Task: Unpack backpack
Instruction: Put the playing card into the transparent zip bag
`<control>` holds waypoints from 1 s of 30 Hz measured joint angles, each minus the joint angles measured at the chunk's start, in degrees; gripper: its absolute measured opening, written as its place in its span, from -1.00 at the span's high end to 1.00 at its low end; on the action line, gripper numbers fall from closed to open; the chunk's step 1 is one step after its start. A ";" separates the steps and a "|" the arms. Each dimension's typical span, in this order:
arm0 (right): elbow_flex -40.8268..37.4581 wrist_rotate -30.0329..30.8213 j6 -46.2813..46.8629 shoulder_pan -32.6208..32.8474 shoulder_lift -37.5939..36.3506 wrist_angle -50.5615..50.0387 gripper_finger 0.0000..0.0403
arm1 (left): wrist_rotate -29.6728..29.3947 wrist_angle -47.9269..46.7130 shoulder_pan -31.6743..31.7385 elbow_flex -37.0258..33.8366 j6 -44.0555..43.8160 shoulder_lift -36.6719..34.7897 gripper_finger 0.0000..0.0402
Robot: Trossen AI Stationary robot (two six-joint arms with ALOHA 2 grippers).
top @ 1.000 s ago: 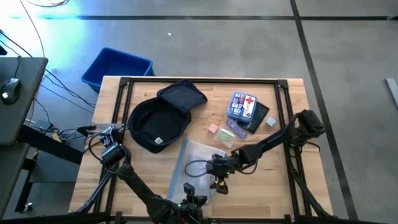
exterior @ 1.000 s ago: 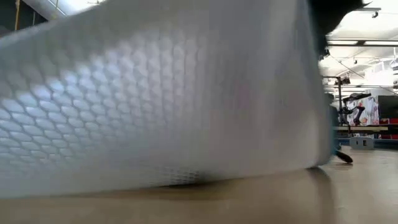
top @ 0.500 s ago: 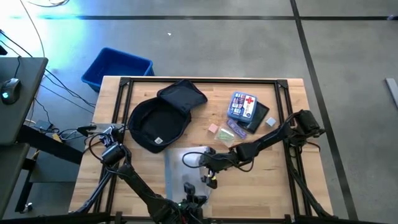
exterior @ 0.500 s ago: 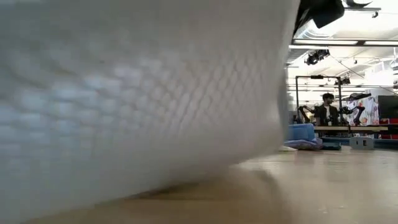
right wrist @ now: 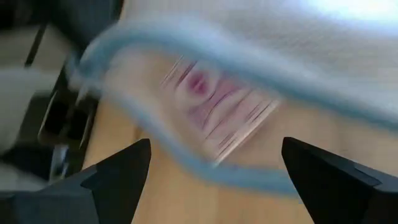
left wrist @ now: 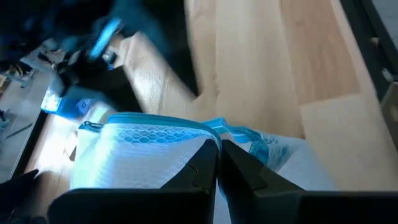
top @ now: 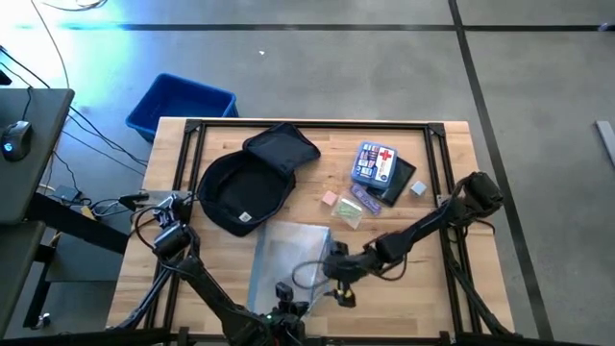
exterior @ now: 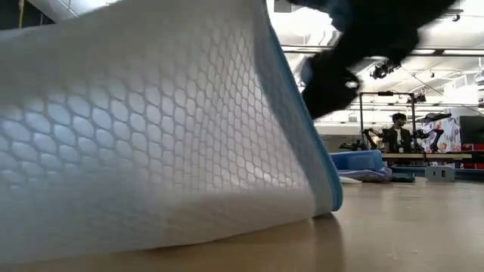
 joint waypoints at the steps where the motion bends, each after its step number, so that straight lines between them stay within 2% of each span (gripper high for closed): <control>1: 0.00 -1.06 -1.19 0.62 0.39 -0.50 -0.71 | 0.36 -0.08 -0.17 0.00 0.76 0.00 1.00; 5: 0.00 -3.42 -7.21 2.31 2.85 1.66 -0.66 | 5.83 -1.09 -0.38 0.00 3.16 0.00 1.00; 10: 0.00 -3.74 -12.10 1.94 6.97 7.87 -0.39 | 14.04 -2.76 -0.38 0.00 3.34 0.00 1.00; 16: 0.00 -6.06 -12.84 1.49 7.70 8.18 0.14 | 12.98 -3.11 -0.38 0.00 3.34 0.00 1.00; 24: 0.00 -8.60 -15.19 1.82 9.22 15.20 0.92 | 11.62 -3.13 -0.23 0.00 3.41 0.00 1.00; 30: 0.00 -8.55 -15.51 -0.04 10.19 17.37 0.95 | 11.50 -2.98 -0.19 0.00 3.91 0.00 1.00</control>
